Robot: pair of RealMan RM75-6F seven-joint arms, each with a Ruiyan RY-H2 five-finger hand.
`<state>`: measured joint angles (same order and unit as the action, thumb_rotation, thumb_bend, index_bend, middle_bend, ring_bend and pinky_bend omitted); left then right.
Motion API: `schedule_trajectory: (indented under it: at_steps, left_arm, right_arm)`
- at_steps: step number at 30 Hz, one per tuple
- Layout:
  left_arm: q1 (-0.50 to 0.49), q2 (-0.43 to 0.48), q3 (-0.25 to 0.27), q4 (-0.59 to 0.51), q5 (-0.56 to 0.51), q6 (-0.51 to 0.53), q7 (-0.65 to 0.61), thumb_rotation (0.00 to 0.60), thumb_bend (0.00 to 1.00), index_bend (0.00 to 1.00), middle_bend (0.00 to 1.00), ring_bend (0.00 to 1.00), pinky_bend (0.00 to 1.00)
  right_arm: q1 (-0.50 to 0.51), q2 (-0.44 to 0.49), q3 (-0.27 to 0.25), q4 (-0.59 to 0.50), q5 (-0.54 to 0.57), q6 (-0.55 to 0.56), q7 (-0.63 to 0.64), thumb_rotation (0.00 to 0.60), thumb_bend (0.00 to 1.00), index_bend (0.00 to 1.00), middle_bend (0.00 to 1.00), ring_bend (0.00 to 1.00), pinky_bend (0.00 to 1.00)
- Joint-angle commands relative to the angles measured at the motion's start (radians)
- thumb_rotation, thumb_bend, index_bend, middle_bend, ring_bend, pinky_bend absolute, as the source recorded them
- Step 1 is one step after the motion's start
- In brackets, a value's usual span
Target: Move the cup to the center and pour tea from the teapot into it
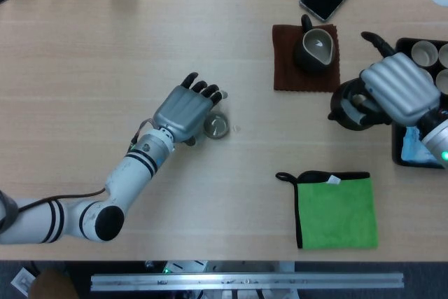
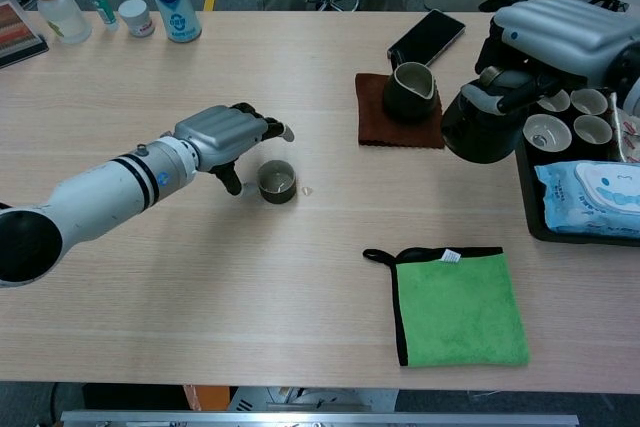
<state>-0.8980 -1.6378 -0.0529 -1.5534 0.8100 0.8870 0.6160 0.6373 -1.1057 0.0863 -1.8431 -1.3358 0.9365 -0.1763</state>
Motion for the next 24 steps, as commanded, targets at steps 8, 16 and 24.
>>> schedule_trajectory:
  at_steps: [8,16,24]
  left_arm:
    - [0.122,0.16,-0.008,-0.1,0.14,0.193,-0.118,0.6,0.3,0.06,0.12,0.12,0.03]
    - [0.246,0.278,0.023,-0.155,0.244,0.335,-0.201,0.6,0.3,0.06,0.12,0.12,0.03]
    - [0.371,0.392,0.066,-0.204,0.367,0.451,-0.304,0.6,0.3,0.06,0.12,0.12,0.03]
  right_arm:
    - [0.024,-0.034,0.012,-0.01,0.007,-0.019,-0.02,0.482,0.44,1.0,0.96,0.88,0.02]
    - [0.066,-0.077,0.038,-0.014,0.07,-0.05,-0.069,0.487,0.44,1.0,0.96,0.88,0.02]
    - [0.119,-0.132,0.065,-0.011,0.171,-0.075,-0.138,0.49,0.44,1.0,0.96,0.88,0.02]
